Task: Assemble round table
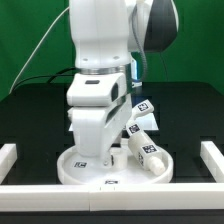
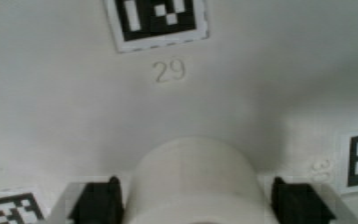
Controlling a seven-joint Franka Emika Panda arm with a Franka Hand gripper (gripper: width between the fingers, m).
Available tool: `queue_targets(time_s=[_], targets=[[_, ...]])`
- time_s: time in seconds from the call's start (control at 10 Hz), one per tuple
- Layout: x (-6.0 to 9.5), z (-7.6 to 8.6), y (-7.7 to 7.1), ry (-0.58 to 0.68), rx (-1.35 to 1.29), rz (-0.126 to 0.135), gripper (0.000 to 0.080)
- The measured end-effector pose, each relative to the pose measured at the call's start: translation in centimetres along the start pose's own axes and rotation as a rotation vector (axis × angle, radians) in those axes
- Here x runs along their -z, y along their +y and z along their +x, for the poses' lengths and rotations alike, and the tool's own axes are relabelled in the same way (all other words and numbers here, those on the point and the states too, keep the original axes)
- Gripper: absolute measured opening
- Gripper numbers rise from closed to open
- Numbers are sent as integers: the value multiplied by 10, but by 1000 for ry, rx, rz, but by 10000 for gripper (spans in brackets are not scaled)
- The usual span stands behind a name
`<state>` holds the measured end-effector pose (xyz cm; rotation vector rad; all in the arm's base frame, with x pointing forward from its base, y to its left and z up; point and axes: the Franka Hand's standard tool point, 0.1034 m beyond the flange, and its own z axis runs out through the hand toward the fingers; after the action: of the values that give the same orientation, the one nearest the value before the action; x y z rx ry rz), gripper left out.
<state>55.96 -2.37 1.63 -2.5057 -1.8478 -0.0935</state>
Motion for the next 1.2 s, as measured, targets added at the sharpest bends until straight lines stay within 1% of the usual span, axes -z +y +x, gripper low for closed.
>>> queue_targets(time_s=[0.3, 0.5, 0.8, 1.2], targets=[[-2, 35, -9, 12, -12, 2, 403], [-3, 45, -11, 14, -22, 4, 403], [-4, 53, -14, 17, -23, 8, 404], [-4, 54, -14, 18, -21, 9, 404]])
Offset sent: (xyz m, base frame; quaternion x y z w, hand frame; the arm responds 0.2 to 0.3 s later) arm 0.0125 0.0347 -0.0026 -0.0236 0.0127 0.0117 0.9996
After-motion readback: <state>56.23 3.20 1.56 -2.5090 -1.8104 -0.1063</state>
